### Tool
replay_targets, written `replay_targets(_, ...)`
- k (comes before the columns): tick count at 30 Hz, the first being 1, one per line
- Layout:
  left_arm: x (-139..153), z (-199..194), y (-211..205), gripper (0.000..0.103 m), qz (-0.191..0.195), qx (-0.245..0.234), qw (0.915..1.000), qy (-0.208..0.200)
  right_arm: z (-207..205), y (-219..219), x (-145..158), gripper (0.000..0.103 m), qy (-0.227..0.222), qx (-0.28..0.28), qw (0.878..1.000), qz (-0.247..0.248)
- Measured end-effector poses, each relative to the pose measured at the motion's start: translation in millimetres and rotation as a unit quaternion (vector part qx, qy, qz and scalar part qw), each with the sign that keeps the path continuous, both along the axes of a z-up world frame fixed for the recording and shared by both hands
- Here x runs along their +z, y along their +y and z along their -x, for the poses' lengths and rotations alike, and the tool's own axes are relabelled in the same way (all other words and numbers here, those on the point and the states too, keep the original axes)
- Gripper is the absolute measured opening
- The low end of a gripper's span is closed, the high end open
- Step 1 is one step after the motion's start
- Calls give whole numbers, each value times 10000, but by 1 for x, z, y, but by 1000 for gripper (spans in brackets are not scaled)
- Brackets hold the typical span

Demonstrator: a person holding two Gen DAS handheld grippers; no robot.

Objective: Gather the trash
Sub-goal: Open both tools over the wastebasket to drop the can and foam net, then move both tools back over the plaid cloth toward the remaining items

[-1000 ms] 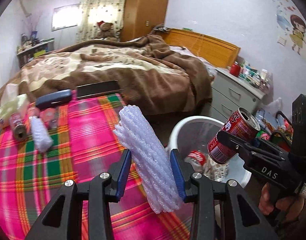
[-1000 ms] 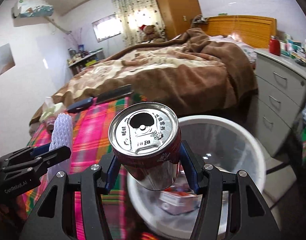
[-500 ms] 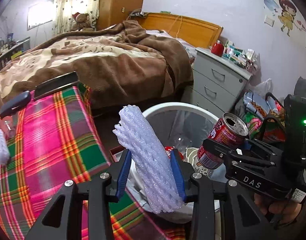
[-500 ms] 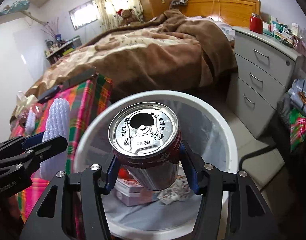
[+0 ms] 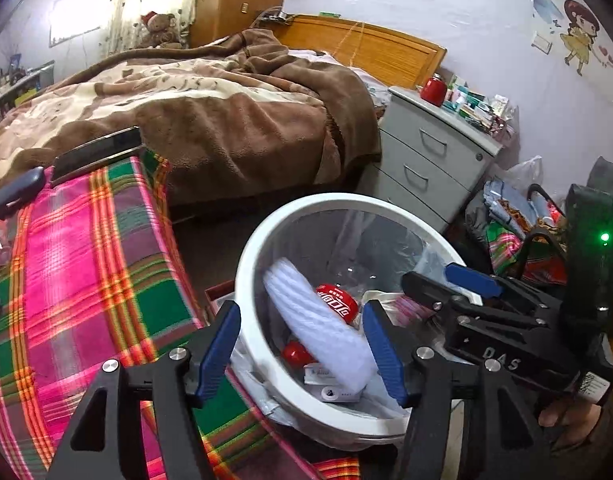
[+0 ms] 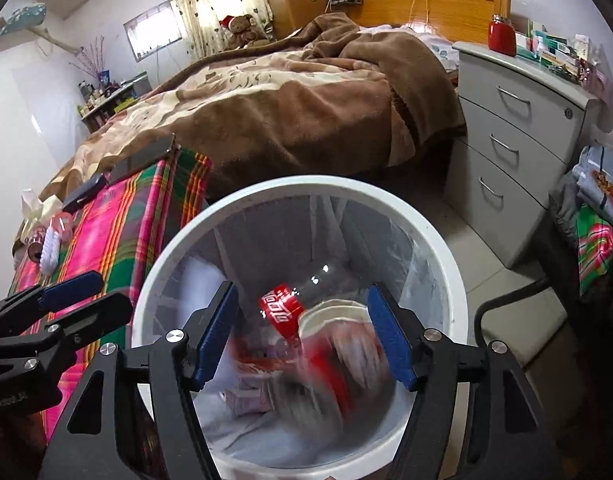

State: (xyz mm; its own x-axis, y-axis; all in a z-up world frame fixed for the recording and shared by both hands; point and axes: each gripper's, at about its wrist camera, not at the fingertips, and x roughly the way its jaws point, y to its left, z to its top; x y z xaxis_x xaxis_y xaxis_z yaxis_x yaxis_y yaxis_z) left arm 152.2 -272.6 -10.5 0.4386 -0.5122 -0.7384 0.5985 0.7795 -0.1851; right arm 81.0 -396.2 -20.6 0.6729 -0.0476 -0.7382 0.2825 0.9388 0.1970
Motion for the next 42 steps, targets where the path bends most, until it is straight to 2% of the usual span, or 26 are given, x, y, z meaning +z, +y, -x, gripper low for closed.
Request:
replay_targets(2, 4, 2, 3, 67, -24, 10, 9999, -108, 0, 1, 1, 69, -19, -7, 10000, 2)
replay_targets(15, 12, 8, 39, 68, 121, 288, 9995, -87, 2, 12, 12, 69, -294, -45, 9995, -90)
replay_targets(26, 19, 15, 77, 68, 77, 609, 9977, -293, 0, 31, 18, 69, -493, 90, 9987, -57)
replay_targets(38, 22, 7, 155, 69, 192, 1393, 9896, -290, -13, 71, 29, 69, -952, 654, 9933, -5)
replay_targets(42, 20, 3, 180, 69, 188, 1655, 9857, -268, -21, 81, 29, 69, -925, 823, 9922, -141)
